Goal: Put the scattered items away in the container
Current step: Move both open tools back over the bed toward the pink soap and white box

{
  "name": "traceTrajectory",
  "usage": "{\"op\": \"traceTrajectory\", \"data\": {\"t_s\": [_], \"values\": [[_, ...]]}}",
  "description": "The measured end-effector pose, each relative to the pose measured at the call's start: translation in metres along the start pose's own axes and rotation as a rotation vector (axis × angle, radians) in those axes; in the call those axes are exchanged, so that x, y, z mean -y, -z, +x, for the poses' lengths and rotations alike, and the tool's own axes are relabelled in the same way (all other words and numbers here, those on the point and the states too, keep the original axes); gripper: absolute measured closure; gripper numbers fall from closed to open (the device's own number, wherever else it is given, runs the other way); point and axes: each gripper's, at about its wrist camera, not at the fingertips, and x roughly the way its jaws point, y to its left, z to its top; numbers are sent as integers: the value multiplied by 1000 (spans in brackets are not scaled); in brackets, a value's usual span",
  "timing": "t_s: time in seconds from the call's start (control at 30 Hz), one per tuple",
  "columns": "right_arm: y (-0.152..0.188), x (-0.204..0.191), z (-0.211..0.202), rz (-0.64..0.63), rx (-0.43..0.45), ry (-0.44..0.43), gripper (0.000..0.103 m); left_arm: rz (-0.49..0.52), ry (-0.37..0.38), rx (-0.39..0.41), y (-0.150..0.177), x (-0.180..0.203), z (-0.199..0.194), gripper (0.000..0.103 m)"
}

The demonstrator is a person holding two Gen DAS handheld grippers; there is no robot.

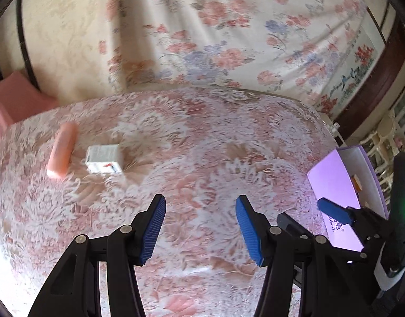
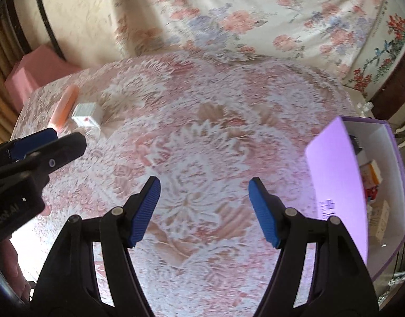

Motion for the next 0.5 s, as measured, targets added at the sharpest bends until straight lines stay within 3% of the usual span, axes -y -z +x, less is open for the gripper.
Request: {"op": "traceTrajectory", "data": {"t_s": [0.5], "values": [[-5, -75, 44, -90, -65, -85, 31, -103, -67, -51, 24, -110, 6, 47]]}}
